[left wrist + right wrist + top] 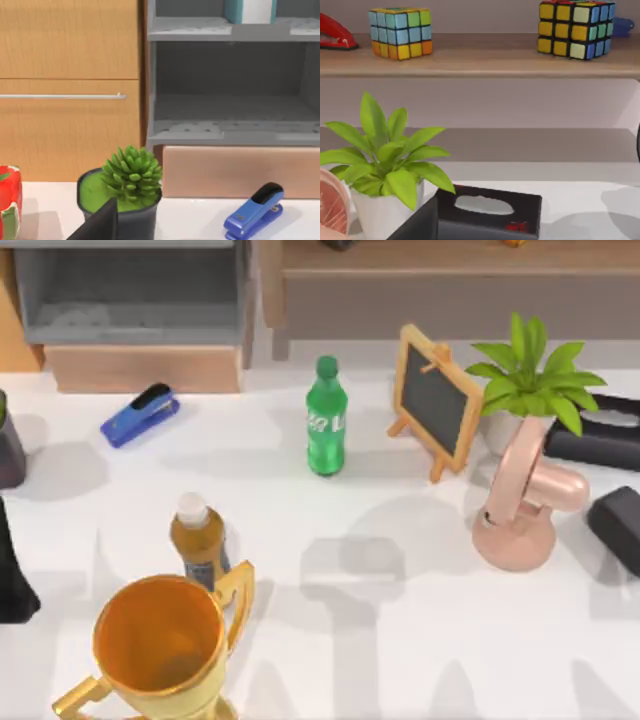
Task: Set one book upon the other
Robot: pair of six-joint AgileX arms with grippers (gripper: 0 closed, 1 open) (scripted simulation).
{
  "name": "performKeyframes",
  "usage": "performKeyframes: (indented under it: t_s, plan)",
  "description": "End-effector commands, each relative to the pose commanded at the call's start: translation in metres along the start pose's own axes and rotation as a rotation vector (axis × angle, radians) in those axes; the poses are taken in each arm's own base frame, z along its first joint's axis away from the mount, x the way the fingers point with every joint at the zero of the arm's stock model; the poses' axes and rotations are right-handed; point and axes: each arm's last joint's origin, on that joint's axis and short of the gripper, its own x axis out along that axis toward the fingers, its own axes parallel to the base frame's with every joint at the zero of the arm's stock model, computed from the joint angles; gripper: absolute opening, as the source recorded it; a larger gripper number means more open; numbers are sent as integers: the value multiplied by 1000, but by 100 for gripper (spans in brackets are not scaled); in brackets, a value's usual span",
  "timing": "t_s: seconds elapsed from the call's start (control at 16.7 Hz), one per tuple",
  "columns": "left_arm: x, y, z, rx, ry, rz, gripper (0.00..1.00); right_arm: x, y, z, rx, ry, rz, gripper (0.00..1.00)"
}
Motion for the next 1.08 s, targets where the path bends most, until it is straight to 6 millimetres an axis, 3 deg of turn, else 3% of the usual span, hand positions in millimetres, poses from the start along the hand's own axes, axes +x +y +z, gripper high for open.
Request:
performKeyframes:
  t_s: [0.24, 0.42, 0.6, 0.84, 1.08]
  plan:
    - [0, -1, 8, -5, -9, -4, 100, 0, 0, 0, 0, 0, 0, 100]
    - [5, -2, 34, -16, -24, -18, 100, 0, 0, 0, 0, 0, 0, 100]
    - [23, -6, 69, -23, -18, -34, 100, 0, 0, 0, 0, 0, 0, 100]
    - [75, -16, 112, -20, 10, -59, 100, 0, 0, 0, 0, 0, 0, 100]
    - [155, -34, 133, -15, 41, -72, 100, 0, 0, 0, 0, 0, 0, 100]
